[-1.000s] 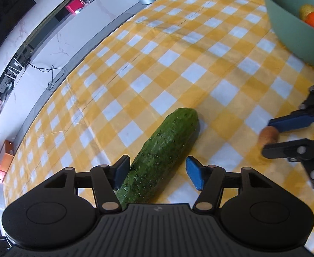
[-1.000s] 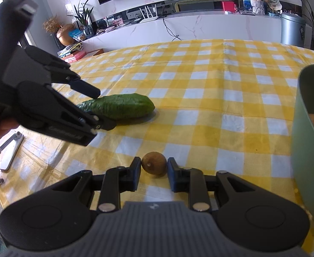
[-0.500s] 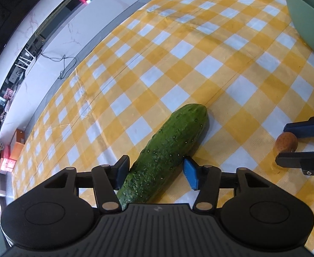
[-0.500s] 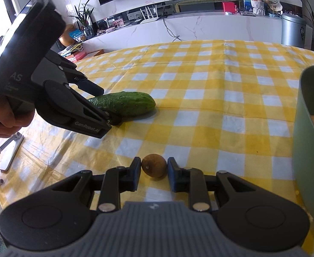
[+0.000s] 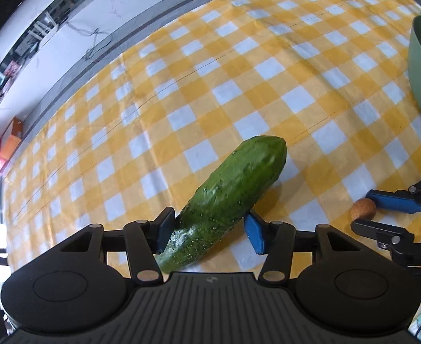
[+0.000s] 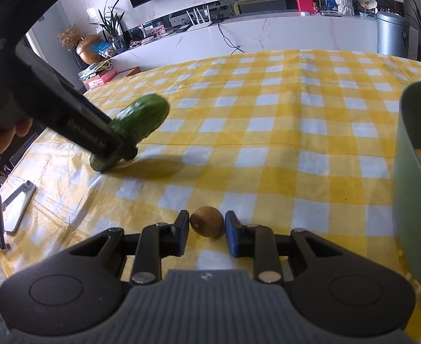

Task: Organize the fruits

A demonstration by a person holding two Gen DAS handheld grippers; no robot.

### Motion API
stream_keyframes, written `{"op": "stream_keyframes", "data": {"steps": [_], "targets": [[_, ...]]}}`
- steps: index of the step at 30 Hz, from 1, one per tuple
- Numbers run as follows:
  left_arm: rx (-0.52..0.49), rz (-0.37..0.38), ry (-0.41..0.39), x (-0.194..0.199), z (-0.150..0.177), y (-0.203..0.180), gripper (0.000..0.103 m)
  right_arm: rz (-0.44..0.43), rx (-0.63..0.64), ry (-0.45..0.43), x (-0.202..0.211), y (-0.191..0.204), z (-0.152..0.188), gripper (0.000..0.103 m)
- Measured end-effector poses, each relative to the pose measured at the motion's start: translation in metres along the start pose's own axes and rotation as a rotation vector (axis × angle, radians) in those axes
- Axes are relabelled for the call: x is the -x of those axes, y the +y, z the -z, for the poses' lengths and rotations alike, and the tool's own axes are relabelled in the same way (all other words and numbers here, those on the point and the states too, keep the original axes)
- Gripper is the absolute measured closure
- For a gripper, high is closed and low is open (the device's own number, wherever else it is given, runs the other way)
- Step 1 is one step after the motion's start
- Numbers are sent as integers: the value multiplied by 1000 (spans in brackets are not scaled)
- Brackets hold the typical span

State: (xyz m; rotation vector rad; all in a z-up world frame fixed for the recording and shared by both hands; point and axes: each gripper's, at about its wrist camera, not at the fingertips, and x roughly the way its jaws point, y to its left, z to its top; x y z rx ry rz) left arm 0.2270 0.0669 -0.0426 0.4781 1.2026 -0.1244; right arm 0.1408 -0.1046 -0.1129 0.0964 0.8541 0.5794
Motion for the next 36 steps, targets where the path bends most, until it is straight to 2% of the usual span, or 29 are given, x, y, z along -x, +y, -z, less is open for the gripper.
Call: {"op": "stream_keyframes", "data": {"steps": [2, 5, 8, 15, 19, 20, 21, 22, 28, 33, 36], "targets": [[-41, -7, -8, -6, -1, -6, 43, -1, -3, -1, 0, -1, 0, 78], [-92, -12, -1, -13, -5, -16, 48, -4, -8, -2, -1, -1, 0, 78], [-124, -20, -11, -16, -5, -17, 48, -5, -12, -5, -1, -2, 1, 78], [-204, 4, -57, -27, 11, -6, 35, -2, 3, -11, -1, 0, 2, 78], [-158, 57, -80, -30, 14, 6, 31, -1, 9, -15, 0, 0, 3, 78], [-135, 77, -82, -31, 14, 11, 33, 0, 13, -16, 0, 1, 3, 78], [-111, 90, -83, -31, 15, 15, 43, 3, 18, -16, 0, 1, 3, 78], [-92, 97, -85, -31, 15, 18, 43, 6, 24, -16, 0, 2, 3, 78], [-47, 50, -78, -28, 12, 11, 47, 36, 90, -11, -1, 11, 4, 78], [21, 81, -86, -15, 13, 13, 53, 30, 90, -12, 1, 10, 4, 81], [95, 107, -99, -5, 16, 14, 55, 28, 94, -29, 5, 11, 3, 81]]}}
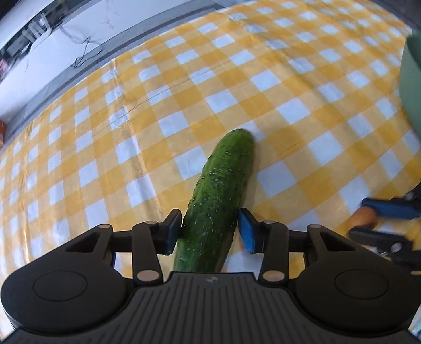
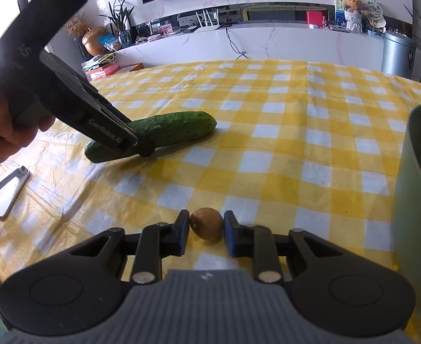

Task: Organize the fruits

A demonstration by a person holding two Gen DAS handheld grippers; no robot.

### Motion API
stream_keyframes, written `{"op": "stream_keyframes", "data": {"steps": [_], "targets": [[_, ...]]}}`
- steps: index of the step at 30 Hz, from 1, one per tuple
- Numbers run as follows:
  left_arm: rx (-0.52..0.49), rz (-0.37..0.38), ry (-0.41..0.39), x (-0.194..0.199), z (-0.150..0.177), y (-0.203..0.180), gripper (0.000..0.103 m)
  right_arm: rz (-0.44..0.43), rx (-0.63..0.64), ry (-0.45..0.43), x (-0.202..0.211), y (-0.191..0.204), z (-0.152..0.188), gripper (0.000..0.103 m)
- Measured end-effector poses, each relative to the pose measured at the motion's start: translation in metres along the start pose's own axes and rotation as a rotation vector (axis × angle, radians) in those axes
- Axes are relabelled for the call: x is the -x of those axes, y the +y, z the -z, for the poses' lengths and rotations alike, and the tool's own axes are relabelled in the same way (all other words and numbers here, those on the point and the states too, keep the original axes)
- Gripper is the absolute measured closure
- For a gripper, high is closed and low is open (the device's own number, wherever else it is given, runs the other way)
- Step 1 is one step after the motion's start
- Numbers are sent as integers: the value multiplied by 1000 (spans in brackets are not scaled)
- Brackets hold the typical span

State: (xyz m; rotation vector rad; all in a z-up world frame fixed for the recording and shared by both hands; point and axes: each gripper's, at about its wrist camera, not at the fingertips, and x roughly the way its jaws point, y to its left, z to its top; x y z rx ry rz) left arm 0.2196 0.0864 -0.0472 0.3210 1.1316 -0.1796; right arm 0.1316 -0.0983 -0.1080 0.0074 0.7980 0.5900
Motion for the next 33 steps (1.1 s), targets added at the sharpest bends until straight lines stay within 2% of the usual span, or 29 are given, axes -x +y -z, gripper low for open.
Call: {"op": "stream_keyframes", "data": {"steps": [4, 7, 10, 12, 15, 19, 25, 30, 33], "targets": [[185, 79, 21, 7, 8, 6, 58, -5, 8, -15, 5, 2, -1, 81], [279, 121, 27, 11, 21, 4, 59, 15, -5, -5, 6, 0, -2, 81], [342, 125, 2, 16, 32, -3, 59, 11, -56, -10, 11, -9, -3, 81], [375, 96, -32, 17, 39, -9, 59, 3, -80, -7, 11, -13, -3, 81], [401, 61, -69, 13, 47, -21, 59, 1, -79, 1, 9, -13, -1, 81], [377, 10, -145, 12, 57, -34, 59, -4, -83, 5, 7, -14, 1, 81], [384, -25, -260, 9, 66, -40, 58, -6, -83, 19, 3, -13, 2, 81], [417, -25, -280, -4, 69, -40, 56, -4, -84, 24, 1, -13, 4, 80], [393, -44, -296, -4, 69, -44, 58, 0, -77, 24, 0, -12, 4, 80]]}}
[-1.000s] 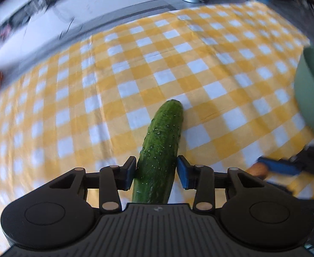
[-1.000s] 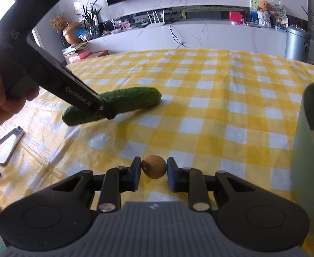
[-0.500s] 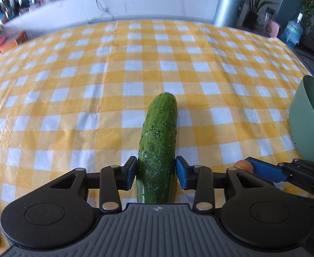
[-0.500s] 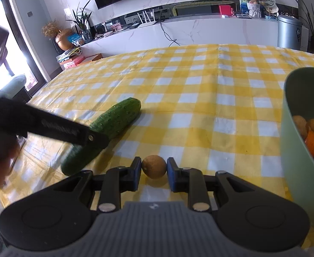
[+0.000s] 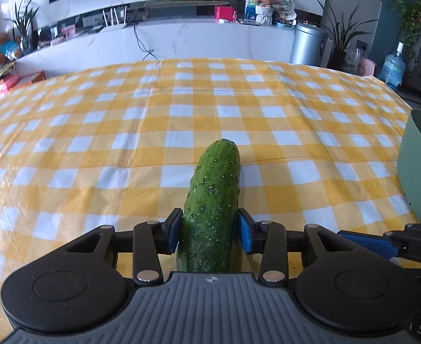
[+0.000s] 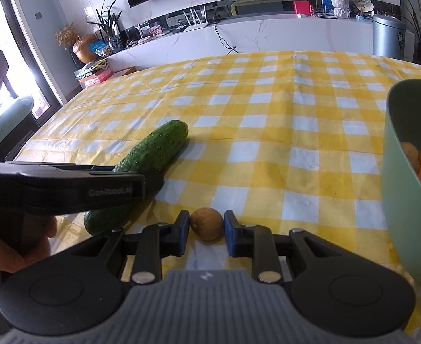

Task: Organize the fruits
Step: 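Carry the cucumber with the left tool while the right tool carries the kiwi into the colander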

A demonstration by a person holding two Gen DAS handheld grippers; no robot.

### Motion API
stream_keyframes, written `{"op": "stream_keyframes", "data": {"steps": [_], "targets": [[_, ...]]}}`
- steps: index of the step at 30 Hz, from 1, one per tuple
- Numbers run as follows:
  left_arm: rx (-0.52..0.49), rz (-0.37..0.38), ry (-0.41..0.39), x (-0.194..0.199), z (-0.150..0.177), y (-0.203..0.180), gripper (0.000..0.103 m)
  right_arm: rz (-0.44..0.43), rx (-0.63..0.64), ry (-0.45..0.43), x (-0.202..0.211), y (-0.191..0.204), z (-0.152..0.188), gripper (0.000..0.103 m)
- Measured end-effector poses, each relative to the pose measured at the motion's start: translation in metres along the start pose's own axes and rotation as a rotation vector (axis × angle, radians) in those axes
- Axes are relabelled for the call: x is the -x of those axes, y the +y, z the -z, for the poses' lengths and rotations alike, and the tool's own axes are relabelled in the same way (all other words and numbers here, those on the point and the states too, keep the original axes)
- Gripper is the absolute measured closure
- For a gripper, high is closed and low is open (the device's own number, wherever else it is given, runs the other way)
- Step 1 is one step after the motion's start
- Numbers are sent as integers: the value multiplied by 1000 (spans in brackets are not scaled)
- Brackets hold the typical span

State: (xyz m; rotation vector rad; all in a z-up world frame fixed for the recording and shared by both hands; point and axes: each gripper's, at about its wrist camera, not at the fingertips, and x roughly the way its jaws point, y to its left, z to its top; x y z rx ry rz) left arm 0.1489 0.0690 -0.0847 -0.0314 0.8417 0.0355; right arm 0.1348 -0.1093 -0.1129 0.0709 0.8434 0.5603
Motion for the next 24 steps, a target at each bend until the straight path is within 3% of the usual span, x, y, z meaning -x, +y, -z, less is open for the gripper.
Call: {"op": "stream_keyframes", "data": {"steps": [13, 24], "targets": [[62, 23, -3, 6, 1, 7, 59, 20, 24, -23, 4, 3, 1, 81], [120, 78, -46, 43, -6, -1, 59, 20, 27, -106, 36, 2, 0, 81]]}}
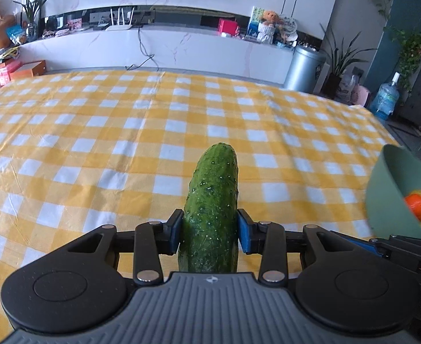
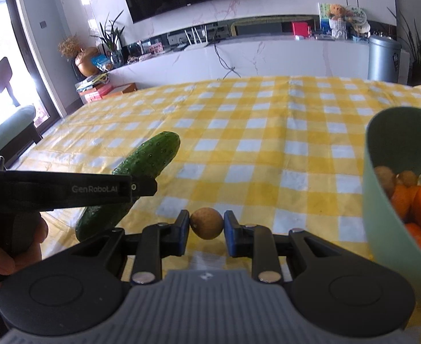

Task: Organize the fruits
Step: 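Carry the cucumber with the left tool while the right tool carries the kiwi into the colander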

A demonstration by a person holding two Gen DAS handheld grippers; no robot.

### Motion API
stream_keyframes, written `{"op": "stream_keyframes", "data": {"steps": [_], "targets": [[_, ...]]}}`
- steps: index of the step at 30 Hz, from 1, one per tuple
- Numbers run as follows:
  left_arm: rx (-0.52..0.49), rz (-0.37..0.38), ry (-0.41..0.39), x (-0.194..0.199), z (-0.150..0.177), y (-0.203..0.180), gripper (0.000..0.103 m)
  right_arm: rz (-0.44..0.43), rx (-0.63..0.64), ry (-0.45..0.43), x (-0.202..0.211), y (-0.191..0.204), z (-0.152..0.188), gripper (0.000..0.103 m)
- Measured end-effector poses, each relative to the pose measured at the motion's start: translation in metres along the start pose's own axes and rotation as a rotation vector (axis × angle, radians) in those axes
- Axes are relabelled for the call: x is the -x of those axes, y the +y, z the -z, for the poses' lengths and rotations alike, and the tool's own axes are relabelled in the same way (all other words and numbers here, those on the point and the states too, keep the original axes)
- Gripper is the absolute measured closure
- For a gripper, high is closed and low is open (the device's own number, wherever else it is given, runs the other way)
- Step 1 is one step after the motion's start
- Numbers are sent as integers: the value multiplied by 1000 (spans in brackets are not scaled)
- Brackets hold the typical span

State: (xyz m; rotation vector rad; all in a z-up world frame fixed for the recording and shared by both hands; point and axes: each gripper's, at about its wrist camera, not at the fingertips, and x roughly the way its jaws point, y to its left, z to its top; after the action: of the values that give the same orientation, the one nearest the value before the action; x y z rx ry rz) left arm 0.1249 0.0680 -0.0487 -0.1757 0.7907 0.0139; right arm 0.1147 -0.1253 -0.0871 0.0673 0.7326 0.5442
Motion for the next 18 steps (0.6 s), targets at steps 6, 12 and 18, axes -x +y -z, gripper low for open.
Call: {"op": "stream_keyframes", "data": {"steps": [6, 12, 18], "targets": [[0, 35, -17, 27, -6, -26, 59, 37, 19, -52, 35, -4, -5, 81], [8, 94, -33, 49, -17, -53, 59, 91, 6, -108, 77, -23, -11, 81], [5, 172, -26, 60, -25, -89, 59, 174, 20, -143, 120, -51, -18, 81]]}}
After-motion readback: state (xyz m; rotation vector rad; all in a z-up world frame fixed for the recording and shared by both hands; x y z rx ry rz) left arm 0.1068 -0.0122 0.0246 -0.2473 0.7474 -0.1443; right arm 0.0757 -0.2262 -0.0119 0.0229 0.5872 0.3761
